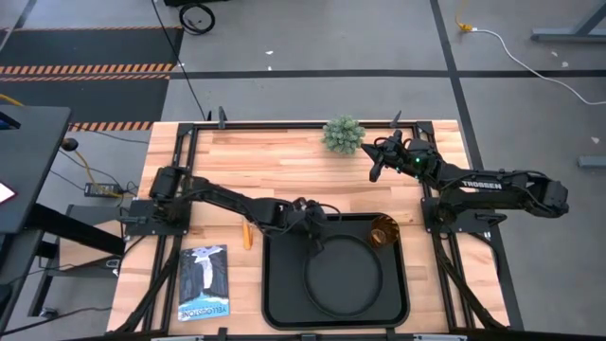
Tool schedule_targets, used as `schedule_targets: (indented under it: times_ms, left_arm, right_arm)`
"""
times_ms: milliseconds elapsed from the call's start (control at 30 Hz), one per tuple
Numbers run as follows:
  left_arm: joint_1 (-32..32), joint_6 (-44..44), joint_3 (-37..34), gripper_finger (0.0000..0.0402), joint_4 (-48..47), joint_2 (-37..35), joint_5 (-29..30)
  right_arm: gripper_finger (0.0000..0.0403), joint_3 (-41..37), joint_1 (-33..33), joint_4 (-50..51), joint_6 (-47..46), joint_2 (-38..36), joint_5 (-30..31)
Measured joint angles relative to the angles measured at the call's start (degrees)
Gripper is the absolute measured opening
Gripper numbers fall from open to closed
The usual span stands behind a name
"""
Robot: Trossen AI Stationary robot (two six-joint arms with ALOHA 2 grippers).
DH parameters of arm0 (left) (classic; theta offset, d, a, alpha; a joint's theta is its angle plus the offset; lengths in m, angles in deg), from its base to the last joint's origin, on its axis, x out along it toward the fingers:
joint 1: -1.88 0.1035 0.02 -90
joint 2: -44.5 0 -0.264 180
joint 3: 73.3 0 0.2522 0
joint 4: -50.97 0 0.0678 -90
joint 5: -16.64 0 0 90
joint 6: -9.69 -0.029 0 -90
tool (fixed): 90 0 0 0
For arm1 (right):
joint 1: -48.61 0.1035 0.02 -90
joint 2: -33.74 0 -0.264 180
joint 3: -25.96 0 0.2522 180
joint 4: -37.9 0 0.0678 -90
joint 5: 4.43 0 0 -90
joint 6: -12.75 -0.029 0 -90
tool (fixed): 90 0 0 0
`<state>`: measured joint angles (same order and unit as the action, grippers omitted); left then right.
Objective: Pick and place plate/cup/fork/spoon on tray
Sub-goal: Put the black plate on the black tray to the bottom left of the brown cup, then put the orange fork on the black tray to the right side of black plate
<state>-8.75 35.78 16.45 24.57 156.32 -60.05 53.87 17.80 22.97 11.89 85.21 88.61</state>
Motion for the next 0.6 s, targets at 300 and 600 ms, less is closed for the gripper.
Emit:
schedule_targets:
  times_ms: [300, 600]
  left_arm:
    - [-4.5, -5.4, -0.3, 0.0123, -14.6, -6.6, 15.3]
    - [-4.8, 2.1, -12.7, 0.0123, -15.0, -13.9, 18.0]
  right_arm:
    - [0.0007, 0.0, 0.0, 0.1, 0.0, 0.0, 0.0]
    - [0.0007, 0.0, 0.0, 0.6, 0.0, 0.0, 0.0]
